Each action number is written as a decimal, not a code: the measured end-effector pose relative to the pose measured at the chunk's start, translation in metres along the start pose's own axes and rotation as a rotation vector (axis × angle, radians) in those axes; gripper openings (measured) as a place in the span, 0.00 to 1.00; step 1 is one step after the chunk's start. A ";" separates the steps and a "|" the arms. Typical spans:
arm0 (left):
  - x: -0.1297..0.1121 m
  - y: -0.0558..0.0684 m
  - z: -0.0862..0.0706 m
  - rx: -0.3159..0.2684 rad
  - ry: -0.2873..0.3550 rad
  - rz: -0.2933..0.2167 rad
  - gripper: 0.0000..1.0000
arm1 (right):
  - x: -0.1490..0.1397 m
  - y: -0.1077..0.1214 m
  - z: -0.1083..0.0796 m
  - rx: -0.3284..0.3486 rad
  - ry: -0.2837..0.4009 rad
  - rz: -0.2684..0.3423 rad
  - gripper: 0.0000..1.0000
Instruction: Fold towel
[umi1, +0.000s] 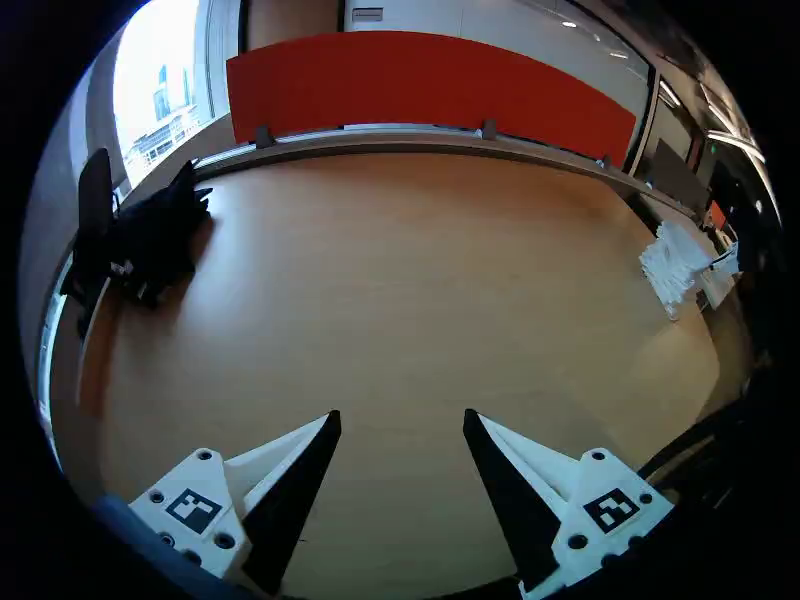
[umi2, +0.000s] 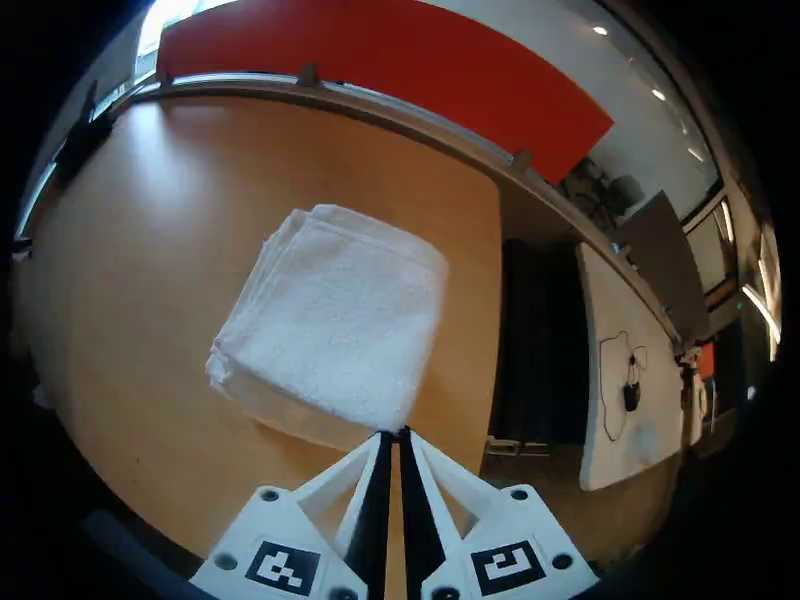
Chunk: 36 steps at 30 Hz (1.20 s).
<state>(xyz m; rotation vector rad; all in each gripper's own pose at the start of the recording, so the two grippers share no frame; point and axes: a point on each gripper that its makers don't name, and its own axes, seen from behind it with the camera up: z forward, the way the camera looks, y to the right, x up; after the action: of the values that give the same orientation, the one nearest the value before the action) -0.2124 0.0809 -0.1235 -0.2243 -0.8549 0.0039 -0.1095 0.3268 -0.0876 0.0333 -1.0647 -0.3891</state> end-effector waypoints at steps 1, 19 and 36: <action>0.000 0.000 0.000 0.000 0.000 0.000 0.91 | -0.001 0.001 0.000 -0.003 -0.002 0.001 0.12; 0.003 0.003 0.003 -0.007 0.004 0.001 0.91 | 0.001 0.005 -0.002 -0.036 0.005 0.001 1.00; 0.006 -0.002 0.001 -0.005 0.012 -0.003 0.91 | 0.015 -0.013 -0.002 -0.017 0.050 0.094 1.00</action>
<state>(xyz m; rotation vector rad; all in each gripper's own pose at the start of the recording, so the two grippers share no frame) -0.2093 0.0798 -0.1185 -0.2280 -0.8438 -0.0025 -0.1058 0.3098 -0.0787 -0.0214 -1.0094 -0.3109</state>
